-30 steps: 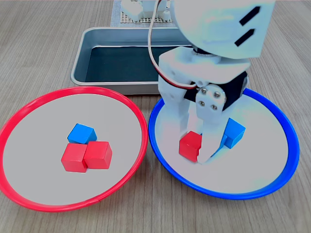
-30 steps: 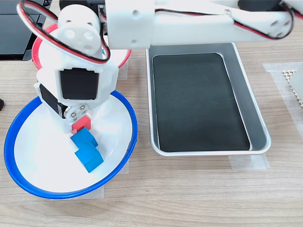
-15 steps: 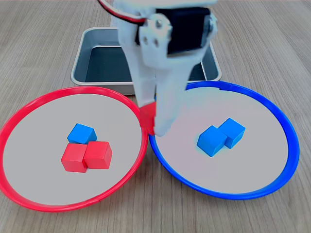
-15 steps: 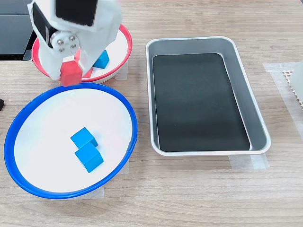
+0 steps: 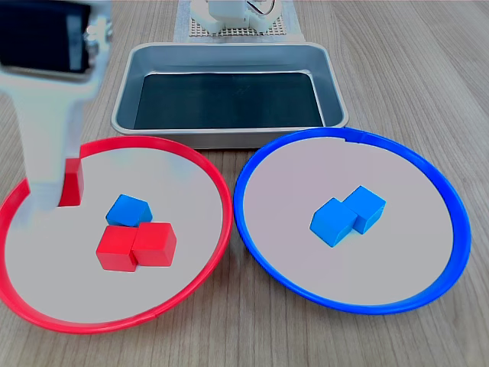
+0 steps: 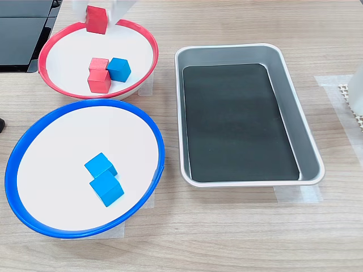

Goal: Relocate any misplaced blocks to their matching dishes.

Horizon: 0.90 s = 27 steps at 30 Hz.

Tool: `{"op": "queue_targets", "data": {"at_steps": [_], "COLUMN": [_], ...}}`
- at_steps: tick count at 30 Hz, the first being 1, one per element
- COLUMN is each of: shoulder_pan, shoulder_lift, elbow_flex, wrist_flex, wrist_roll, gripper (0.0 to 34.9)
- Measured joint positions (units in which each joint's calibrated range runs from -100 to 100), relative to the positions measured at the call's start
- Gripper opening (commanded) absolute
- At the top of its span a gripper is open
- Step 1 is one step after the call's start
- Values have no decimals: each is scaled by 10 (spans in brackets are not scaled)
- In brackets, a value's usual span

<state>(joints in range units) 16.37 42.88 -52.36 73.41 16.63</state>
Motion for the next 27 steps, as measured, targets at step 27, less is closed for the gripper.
{"op": "queue_targets", "data": {"at_steps": [27], "shoulder_pan": [20], "shoulder_lift": [118], "elbow_flex": [-74], "wrist_flex": [-31], "wrist_roll": [-64], "gripper": [26]}}
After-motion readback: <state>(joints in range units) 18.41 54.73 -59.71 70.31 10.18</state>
